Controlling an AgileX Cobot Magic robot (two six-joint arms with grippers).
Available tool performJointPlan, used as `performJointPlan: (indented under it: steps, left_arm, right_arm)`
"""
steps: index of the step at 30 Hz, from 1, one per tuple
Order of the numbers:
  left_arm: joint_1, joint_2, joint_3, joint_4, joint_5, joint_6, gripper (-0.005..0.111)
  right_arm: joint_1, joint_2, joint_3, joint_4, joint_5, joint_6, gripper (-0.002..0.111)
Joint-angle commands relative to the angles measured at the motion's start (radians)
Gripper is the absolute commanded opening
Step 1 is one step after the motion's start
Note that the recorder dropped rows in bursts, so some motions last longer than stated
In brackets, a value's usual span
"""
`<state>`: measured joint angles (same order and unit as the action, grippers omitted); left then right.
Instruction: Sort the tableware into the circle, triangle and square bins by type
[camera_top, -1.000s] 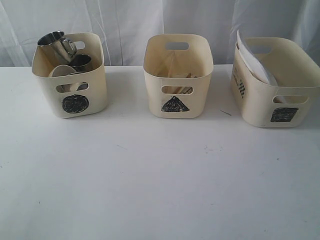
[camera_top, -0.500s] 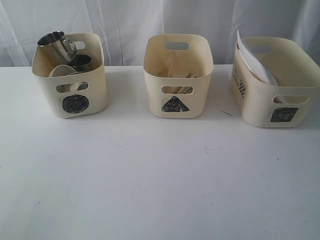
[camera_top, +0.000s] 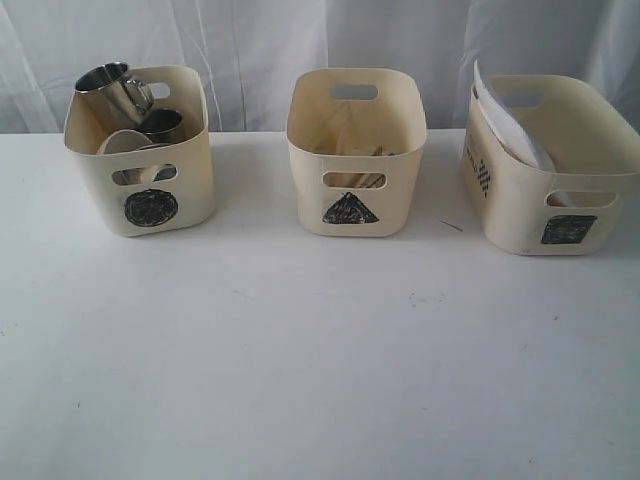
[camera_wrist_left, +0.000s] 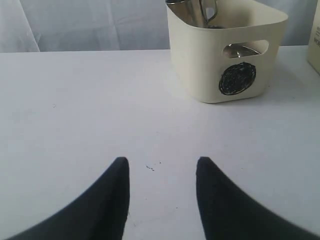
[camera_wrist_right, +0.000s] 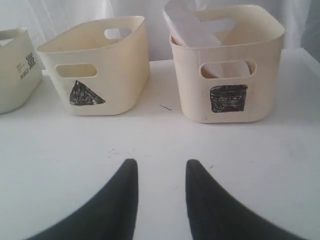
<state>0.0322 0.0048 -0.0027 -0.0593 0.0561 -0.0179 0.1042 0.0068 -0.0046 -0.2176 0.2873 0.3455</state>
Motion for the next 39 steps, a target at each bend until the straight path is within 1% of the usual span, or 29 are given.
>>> performJointPlan:
  steps: [1,3,6,39]
  left_arm:
    - [0.003,-0.005,0.003,-0.008,-0.003,-0.005,0.048]
    - [0.003,-0.005,0.003,-0.008,-0.003,-0.005,0.048]
    - [0.003,-0.005,0.003,-0.008,-0.003,-0.005,0.048]
    - [0.003,-0.005,0.003,-0.008,-0.003,-0.004,0.048]
  right_arm:
    - [0.004,-0.007,0.005,0.105,-0.030,-0.276,0.031]
    - [0.004,-0.007,0.005,0.140,-0.035,-0.336,0.031]
    - [0.004,-0.007,0.005,0.142,-0.033,-0.346,0.031]
    - [0.004,-0.007,0.005,0.144,-0.026,-0.346,0.031]
